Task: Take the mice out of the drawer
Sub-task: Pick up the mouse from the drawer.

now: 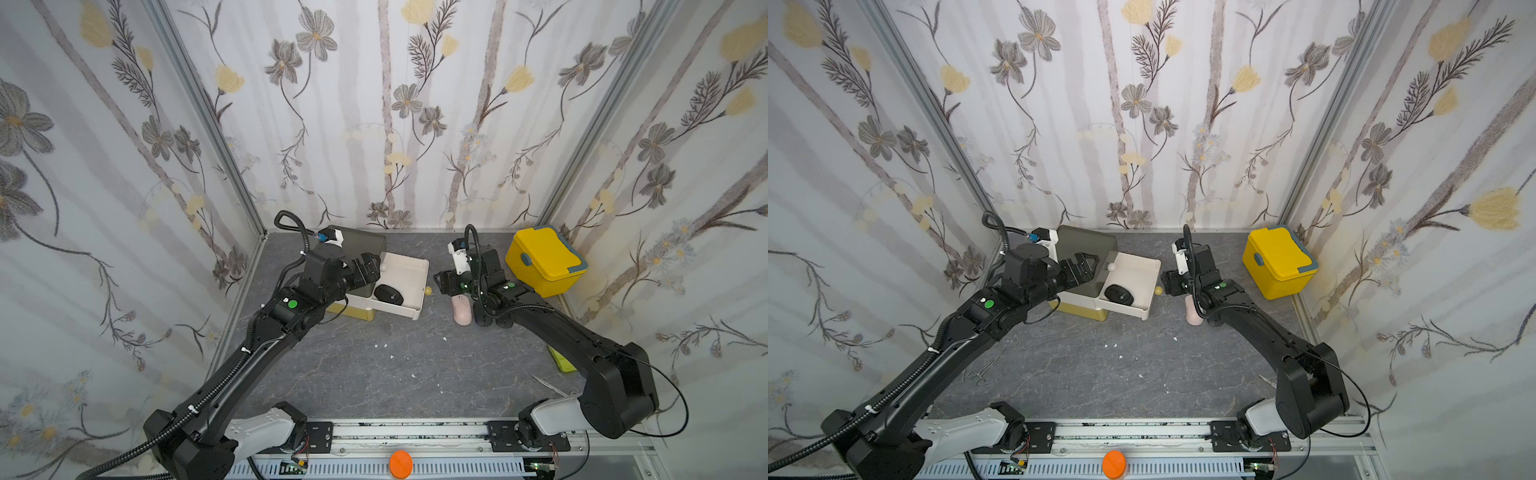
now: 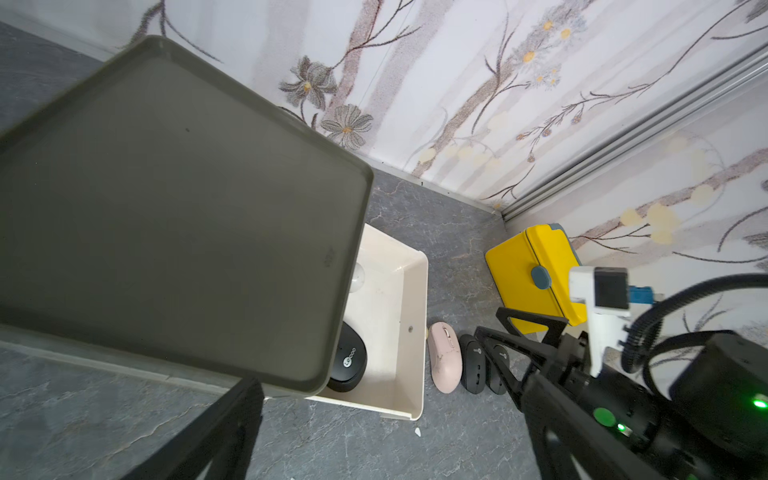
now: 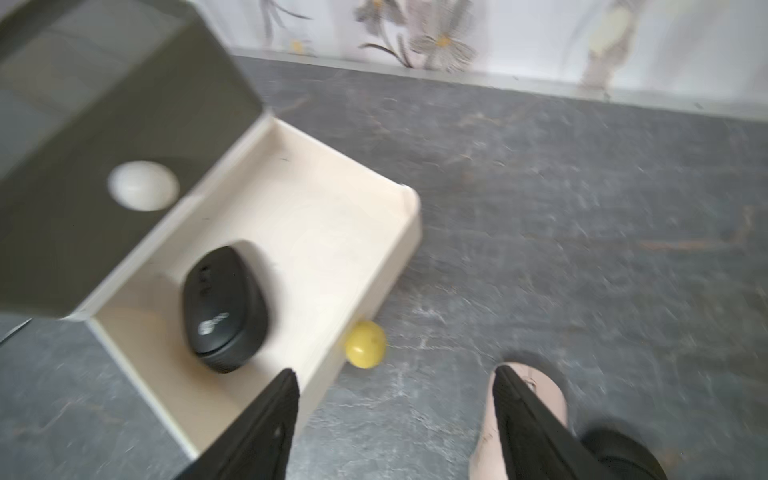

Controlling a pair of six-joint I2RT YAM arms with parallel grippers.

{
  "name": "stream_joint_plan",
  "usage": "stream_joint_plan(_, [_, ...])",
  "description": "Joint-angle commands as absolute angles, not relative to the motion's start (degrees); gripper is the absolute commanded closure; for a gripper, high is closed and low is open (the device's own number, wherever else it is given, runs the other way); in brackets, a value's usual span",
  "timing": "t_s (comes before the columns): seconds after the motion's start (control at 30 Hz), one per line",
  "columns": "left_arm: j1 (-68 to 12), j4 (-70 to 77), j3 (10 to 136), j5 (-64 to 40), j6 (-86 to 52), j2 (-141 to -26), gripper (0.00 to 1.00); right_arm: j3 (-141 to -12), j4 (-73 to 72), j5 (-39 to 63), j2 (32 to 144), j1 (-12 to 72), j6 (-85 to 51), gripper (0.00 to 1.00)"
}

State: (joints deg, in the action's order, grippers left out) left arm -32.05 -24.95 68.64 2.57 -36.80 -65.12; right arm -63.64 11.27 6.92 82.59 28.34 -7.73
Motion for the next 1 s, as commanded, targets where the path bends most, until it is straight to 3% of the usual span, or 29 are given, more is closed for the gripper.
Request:
stream_joint_plan(0.0, [-31.4,-25.8,66.7,3.8,-36.0,-63.3,0.00,-66.9,13.6,16.8,84.9,30.0,2.0,0.26])
stream_joint_plan(0.13, [-30.6,-26.1,64.2,4.4,-37.0,-61.0,0.00,-72.7,15.8,20.5,90.3,30.6,5.6,0.26])
stream_joint_plan(0.43, [-29.3,-27.3,61.7,4.8,-37.7,-57.9,0.00,-84.0,23.7,18.7,103.3,35.4,13.4,0.29])
stream_joint_plan(0.97, [-28.4,-26.8,61.0,4.5,-38.0,-57.5,0.00,-89.4,27.4,19.2,111.9,38.2,18.6,0.30])
